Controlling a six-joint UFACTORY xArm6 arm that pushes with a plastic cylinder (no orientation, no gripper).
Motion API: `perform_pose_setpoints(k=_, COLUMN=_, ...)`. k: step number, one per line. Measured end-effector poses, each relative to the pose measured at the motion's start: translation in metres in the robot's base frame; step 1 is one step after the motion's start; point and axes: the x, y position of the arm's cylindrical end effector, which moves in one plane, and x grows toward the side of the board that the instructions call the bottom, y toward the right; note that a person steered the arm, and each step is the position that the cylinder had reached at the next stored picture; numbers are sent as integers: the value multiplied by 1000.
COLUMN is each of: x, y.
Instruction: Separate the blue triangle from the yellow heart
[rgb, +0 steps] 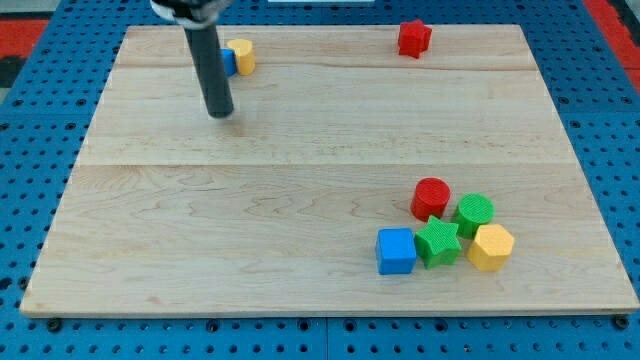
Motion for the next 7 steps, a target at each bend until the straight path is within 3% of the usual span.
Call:
perform_pose_setpoints(k=1, x=-14, y=-88)
perform_pose_setpoints(k=2, x=-101, y=-138)
perform_pose_setpoints(k=3, x=-181, y=-148)
perform_pose_setpoints(k=5, x=-184, y=-149)
perform_pose_setpoints(k=7, x=-156, y=-29)
